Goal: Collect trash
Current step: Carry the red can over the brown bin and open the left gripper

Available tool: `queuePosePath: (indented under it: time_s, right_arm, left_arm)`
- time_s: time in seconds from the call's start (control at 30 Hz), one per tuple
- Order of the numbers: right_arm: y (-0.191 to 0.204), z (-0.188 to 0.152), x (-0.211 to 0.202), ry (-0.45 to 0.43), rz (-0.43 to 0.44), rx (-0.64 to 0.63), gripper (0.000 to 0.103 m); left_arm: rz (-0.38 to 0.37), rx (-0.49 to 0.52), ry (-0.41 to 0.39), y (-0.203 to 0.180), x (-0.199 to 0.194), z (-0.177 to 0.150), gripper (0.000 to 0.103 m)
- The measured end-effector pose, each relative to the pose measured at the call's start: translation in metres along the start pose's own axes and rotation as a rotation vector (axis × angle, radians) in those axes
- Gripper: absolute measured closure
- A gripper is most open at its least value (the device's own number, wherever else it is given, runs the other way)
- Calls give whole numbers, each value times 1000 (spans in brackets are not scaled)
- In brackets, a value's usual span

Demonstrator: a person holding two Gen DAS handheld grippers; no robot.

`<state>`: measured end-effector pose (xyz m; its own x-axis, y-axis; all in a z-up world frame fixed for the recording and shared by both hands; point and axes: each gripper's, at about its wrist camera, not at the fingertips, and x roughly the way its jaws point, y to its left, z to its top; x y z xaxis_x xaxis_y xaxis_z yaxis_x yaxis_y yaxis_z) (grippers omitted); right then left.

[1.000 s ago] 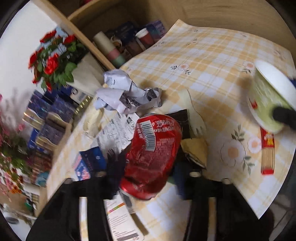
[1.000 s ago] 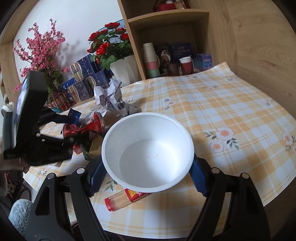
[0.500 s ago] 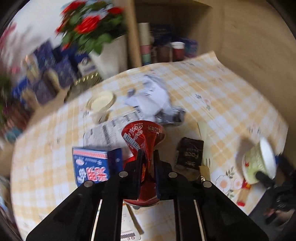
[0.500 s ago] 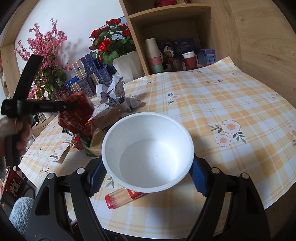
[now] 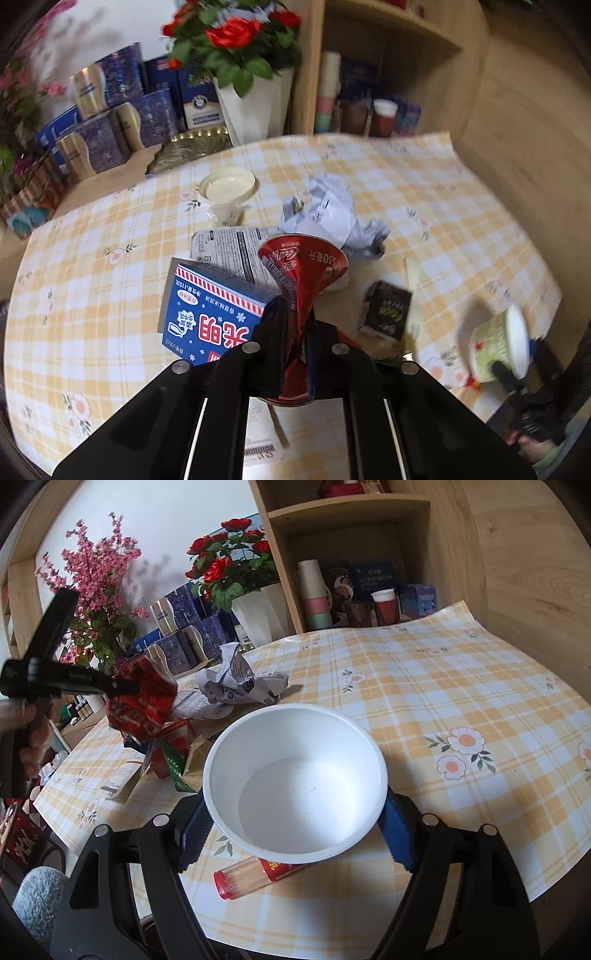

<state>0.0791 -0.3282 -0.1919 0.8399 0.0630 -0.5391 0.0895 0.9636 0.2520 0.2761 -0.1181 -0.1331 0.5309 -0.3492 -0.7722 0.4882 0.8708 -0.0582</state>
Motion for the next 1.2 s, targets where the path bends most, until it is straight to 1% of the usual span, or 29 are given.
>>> queuePosePath:
  time_s: [0.13,0.3,0.4,0.5,0.6,0.63,0.7,0.8,0.87,0.93,0.97,1.03,1.2]
  right_arm:
    - [8,1,-10,1,8,7,25]
    - [33,3,-34,-31,26,-54,25]
    - [44,0,-49,-33,37,-70,25]
    - [55,-10,-68,-25,45,-80,25]
    - [64,-21,-82,-6,47,-93,25]
    - [68,-26,-87,3,47,-99,25]
    - [74,-34,-96,15,45,-114,25]
    - [85,-46,-110,18,41,-154,25]
    - [91,-55,-114,29,30,-183,25]
    - [94,-62,-112,50,25,-189,25]
    - [96,-64,-110,59,25,-189,25]
    - [100,-66,-107,65,30,-191,25]
    - [106,-69,-101,74,40,-214,25]
  left_arm:
    - [-8,20,-40,-4,-30,-3,95]
    - [-62,19,-70,-8,-75,-20,95]
    - [-91,38,-104,-11,-106,-40,95]
    - [-108,23,-132,-8,-135,-64,95]
    - [-133,4,-135,-4,-155,-93,95]
    - [-139,9,-127,-5,-161,-108,95]
    - [-145,20,-116,-6,-167,-127,95]
    - [-165,35,-93,-8,-171,-164,95]
    - [-182,25,-62,-8,-168,-192,95]
    - [-164,28,-15,-10,-159,-217,95]
    - [-146,47,8,-13,-153,-228,95]
    - [-142,66,31,-19,-144,-247,95]
    - [-184,57,100,-27,-111,-271,95]
